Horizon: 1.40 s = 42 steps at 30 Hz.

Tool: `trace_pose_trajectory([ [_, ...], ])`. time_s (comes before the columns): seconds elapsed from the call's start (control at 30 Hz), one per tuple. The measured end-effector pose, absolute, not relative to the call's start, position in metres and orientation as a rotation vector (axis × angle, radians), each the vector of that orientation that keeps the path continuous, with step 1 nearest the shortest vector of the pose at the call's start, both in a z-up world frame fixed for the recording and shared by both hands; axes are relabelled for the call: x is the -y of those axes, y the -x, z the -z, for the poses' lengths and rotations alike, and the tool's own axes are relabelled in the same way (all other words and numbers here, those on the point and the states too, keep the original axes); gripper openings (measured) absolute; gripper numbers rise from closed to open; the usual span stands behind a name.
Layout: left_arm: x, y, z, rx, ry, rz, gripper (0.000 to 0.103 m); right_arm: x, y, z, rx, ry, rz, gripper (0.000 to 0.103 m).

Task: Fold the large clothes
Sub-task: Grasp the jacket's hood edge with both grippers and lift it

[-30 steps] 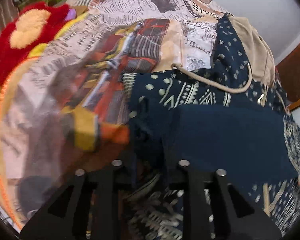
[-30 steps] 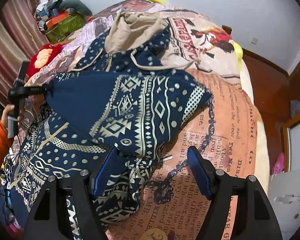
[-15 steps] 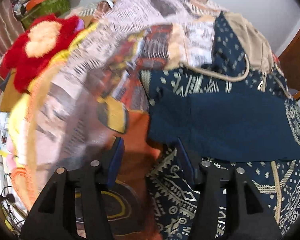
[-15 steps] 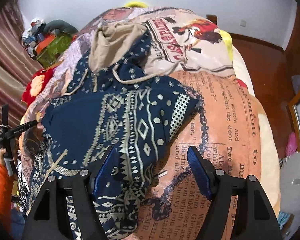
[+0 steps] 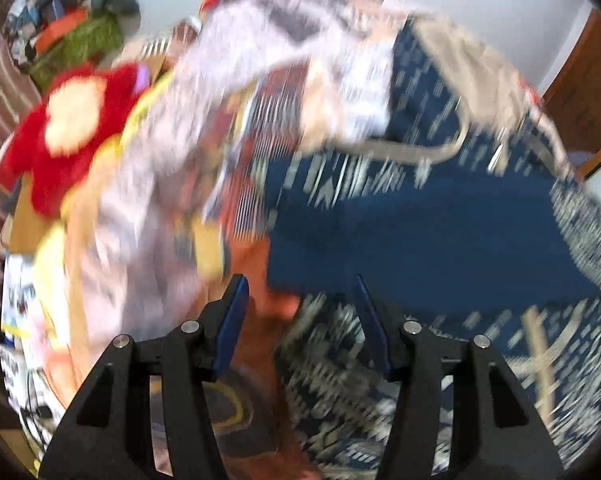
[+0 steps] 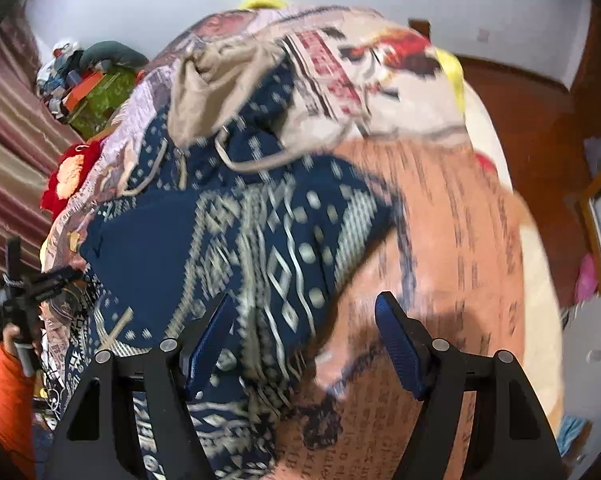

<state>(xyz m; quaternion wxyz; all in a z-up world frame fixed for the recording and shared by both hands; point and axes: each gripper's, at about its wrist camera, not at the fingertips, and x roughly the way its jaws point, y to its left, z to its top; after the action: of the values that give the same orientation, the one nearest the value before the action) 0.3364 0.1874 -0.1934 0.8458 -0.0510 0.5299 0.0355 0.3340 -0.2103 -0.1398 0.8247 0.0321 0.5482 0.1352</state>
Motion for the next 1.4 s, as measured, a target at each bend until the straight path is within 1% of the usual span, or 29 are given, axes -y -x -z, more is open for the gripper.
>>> trace_pose_trajectory([
  [0.1, -0.174, -0.371, 0.166, -1.059, 0.109, -0.051, 0.063, 0.191, -0.361, 0.119, -1.116, -0.045, -0.324, 0.072],
  [0.2, -0.159, -0.414, 0.152, -1.015, 0.126, -0.007, 0.068, 0.171, -0.397, 0.105, -1.086, -0.050, -0.360, 0.072],
  [0.33, -0.143, -0.471, 0.152, -1.012, 0.151, 0.048, 0.068, 0.148, -0.455, 0.101, -1.073, -0.072, -0.378, 0.072],
  [0.5, -0.129, -0.547, 0.174, -1.004, 0.172, 0.037, 0.068, 0.128, -0.528, 0.125, -1.089, -0.072, -0.341, 0.072],
  [0.67, -0.115, -0.603, 0.199, -0.992, 0.140, 0.034, 0.068, 0.126, -0.588, 0.164, -1.120, -0.141, -0.308, 0.072],
  [0.77, -0.110, -0.630, 0.215, -1.017, 0.156, 0.036, 0.068, 0.125, -0.615, 0.186, -1.130, -0.143, -0.285, 0.071],
  [0.83, -0.110, -0.644, 0.227, -1.033, 0.177, 0.006, 0.068, 0.127, -0.630, 0.201, -1.144, -0.153, -0.267, 0.064],
  [0.87, -0.112, -0.649, 0.232, -1.037, 0.191, -0.014, 0.066, 0.128, -0.635, 0.206, -1.154, -0.164, -0.280, 0.062],
  [0.9, -0.115, -0.652, 0.236, -1.033, 0.210, -0.029, 0.058, 0.127, -0.638, 0.211, -1.160, -0.173, -0.291, 0.056],
  [0.93, -0.118, -0.653, 0.238, -1.027, 0.232, -0.034, 0.052, 0.126, -0.640, 0.214, -1.156, -0.172, -0.297, 0.053],
  [0.97, -0.121, -0.653, 0.240, -1.016, 0.256, -0.041, 0.040, 0.124, -0.639, 0.215, -1.140, -0.159, -0.300, 0.052],
  [1.0, -0.122, -0.653, 0.241, -1.010, 0.263, -0.052, 0.025, 0.121, -0.637, 0.215, -1.123, -0.143, -0.309, 0.043],
  [1.03, -0.121, -0.652, 0.243, -1.013, 0.256, -0.064, 0.010, 0.117, -0.636, 0.215, -1.116, -0.136, -0.331, 0.029],
  [1.07, -0.118, -0.651, 0.243, -1.019, 0.233, -0.069, 0.008, 0.114, -0.634, 0.216, -1.115, -0.131, -0.338, 0.023],
  [1.1, -0.114, -0.649, 0.241, -1.013, 0.193, -0.087, 0.008, 0.111, -0.633, 0.215, -1.109, -0.131, -0.336, 0.015],
  [1.13, -0.110, -0.645, 0.237, -1.005, 0.151, -0.104, 0.007, 0.109, -0.630, 0.213, -1.100, -0.131, -0.334, 0.009],
  [1.2, -0.105, -0.636, 0.225, -0.979, 0.087, -0.117, 0.007, 0.104, -0.623, 0.206, -1.072, -0.106, -0.323, 0.008],
  [1.4, -0.118, -0.585, 0.159, -0.875, 0.120, -0.049, 0.007, 0.105, -0.585, 0.158, -0.990, -0.075, -0.361, 0.007],
])
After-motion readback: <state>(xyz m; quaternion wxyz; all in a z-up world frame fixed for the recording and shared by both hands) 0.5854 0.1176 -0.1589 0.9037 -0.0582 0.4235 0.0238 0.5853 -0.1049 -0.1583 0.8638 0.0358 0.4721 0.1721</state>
